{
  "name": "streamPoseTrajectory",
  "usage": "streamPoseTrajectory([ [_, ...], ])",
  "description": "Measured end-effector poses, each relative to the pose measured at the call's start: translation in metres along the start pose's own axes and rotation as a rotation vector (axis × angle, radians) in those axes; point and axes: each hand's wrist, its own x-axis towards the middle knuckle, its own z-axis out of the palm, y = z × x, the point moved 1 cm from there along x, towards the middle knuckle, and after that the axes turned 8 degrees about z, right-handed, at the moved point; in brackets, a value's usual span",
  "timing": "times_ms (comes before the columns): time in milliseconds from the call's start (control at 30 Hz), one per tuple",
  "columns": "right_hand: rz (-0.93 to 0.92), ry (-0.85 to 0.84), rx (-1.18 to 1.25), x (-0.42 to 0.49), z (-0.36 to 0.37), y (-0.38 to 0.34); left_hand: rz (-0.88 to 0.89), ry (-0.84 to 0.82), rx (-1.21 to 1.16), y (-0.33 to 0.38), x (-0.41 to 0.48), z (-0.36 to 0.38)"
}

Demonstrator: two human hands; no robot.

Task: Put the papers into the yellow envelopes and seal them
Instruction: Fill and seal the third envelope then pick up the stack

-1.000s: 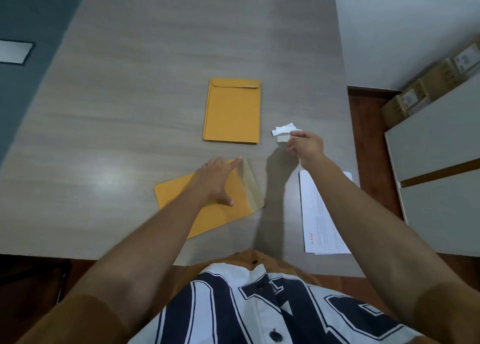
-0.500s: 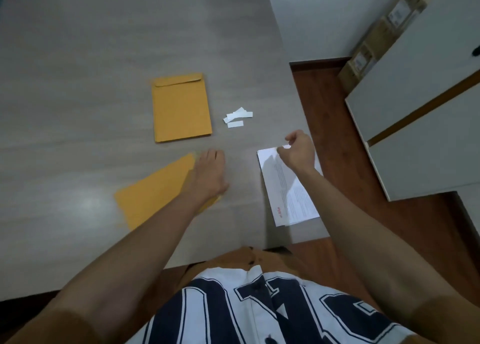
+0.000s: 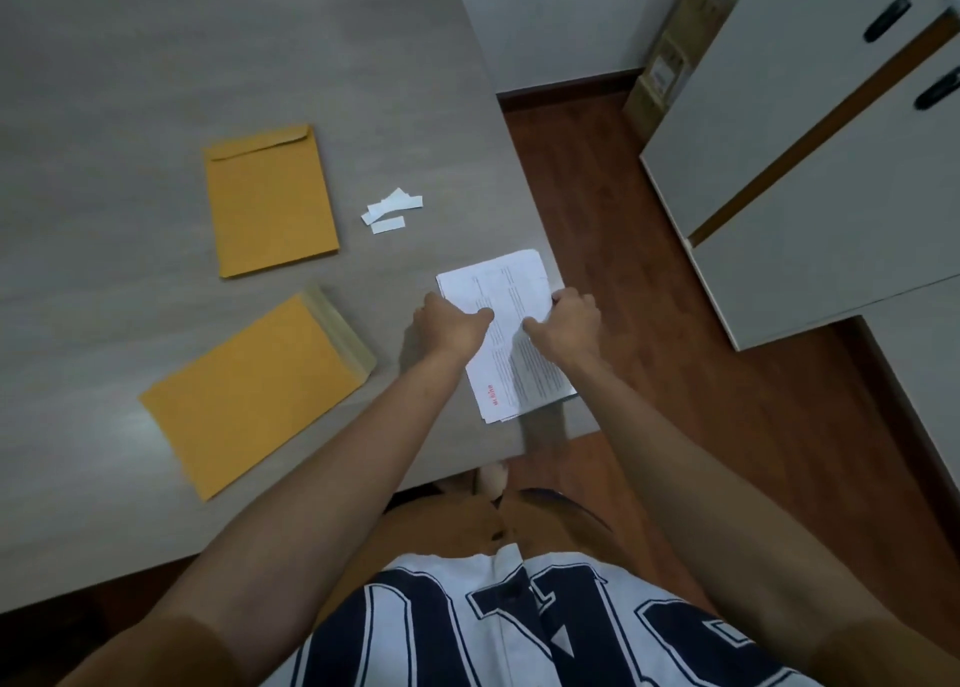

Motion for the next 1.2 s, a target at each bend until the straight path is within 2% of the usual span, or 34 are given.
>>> streamPoseTrajectory([
  [133, 0.004, -0.012, 0.012, 0.003, -0.002, 0.001, -0.103, -0.031, -0.17, -0.003, 0.008, 0.001],
  [367, -0.038, 0.047, 0.024, -0.001, 0.006, 0.007, -0.121, -0.07, -0.193, -0.001, 0.008, 0.008],
  [400, -0.045, 0.052, 0.02, -0.001, 0.007, 0.008, -0.107, -0.06, -0.137, 0.0, 0.006, 0.007],
  [500, -0.061, 0.066, 0.0, -0.002, 0.009, 0.011, 0.011, 0.072, 0.237, 0.0, 0.002, 0.004],
  [533, -0.068, 0.079, -0.018, -0.003, 0.009, 0.011, 0.05, 0.102, 0.268, 0.0, 0.001, 0.006],
  [700, -0.095, 0.134, -0.038, -0.006, 0.012, 0.009, 0.131, 0.094, 0.18, 0.006, -0.003, 0.012],
  [800, -0.102, 0.111, 0.0, -0.006, 0.011, 0.009, 0.061, 0.117, 0.087, 0.008, -0.003, 0.008],
  [933, -0.135, 0.101, 0.023, -0.006, 0.009, 0.011, -0.053, 0.107, -0.154, 0.01, -0.001, 0.01],
  [1100, -0.136, 0.111, 0.021, -0.008, 0.01, 0.012, -0.086, -0.007, -0.131, 0.005, 0.0, 0.012],
  [1200, -0.147, 0.119, 0.022, -0.007, 0.01, 0.013, -0.081, -0.069, -0.235, 0.003, 0.003, 0.011],
])
